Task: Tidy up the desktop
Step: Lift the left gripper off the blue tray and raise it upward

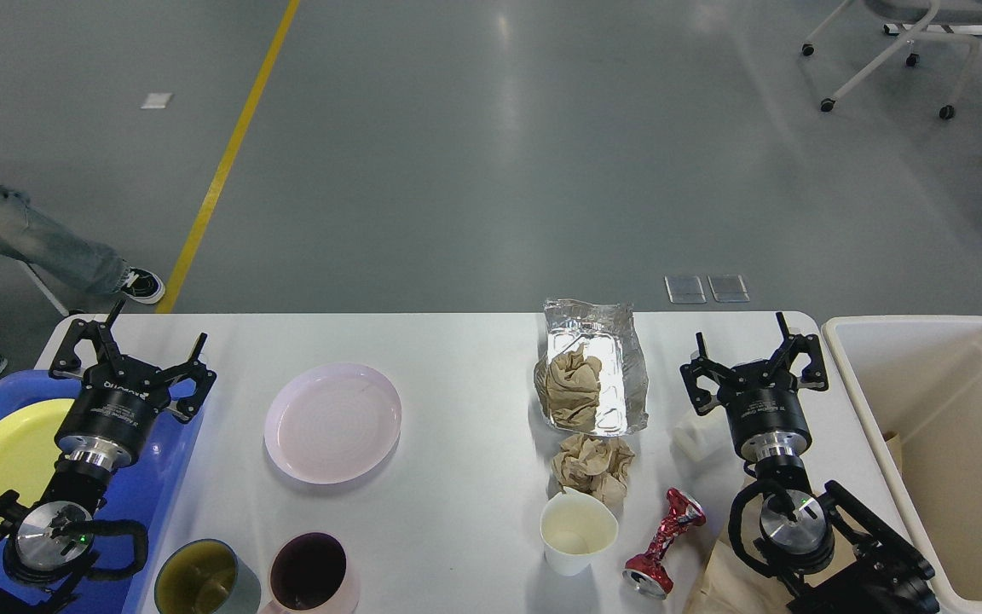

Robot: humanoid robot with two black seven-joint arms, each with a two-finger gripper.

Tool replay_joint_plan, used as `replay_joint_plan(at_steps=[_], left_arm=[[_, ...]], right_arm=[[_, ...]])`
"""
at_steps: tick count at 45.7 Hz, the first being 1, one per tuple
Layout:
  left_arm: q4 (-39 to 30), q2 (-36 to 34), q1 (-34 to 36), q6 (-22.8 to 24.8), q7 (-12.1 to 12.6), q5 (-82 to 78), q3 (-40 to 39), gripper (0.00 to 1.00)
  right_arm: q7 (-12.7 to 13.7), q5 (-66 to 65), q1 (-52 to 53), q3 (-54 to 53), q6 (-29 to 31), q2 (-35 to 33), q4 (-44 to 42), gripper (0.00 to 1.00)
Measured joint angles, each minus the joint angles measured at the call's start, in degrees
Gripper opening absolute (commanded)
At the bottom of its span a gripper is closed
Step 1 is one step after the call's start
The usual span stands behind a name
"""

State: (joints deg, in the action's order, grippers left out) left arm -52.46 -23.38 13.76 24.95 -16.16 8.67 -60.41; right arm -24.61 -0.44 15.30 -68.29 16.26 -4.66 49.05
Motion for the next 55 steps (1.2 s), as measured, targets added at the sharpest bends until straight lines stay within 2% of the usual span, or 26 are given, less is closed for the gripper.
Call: replay_joint_plan(at_steps=[23,30,36,42,46,55], left_arm=[[0.0,-1.5,-0.3,0.2,0.2,0.0,0.2,0.96],[-0.1,-5.3,-0.5,0.2,-0.1,0.4,3.3,0.96],[-0.1,-10.5,1.7,0.2,-0.3,0.5,9.7,0.96],[-0.1,-15.9,8.1,0.3,-0.2,0.3,20.6,0.96],[-0.2,-20.9,15.2,1.5,-0.1,0.1,31.7,0.96],[-0.3,-27.9,41.9,9.1,-0.2,0.0,70.3,0.96]], right_arm=[[-0.1,0.0,0.0,0.0,0.0,0.0,0.0,1.0],[-0.1,0.0,0.0,0.0,0.0,0.0,0.0,1.0],[-0.1,0.0,0.0,0.0,0.0,0.0,0.0,1.0],[0.0,0.0,0.0,0.0,0.0,0.0,0.0,1.0],[0.0,0.0,0.0,0.0,0.0,0.0,0.0,1.0],[0.0,0.0,0.0,0.0,0.0,0.0,0.0,1.0]])
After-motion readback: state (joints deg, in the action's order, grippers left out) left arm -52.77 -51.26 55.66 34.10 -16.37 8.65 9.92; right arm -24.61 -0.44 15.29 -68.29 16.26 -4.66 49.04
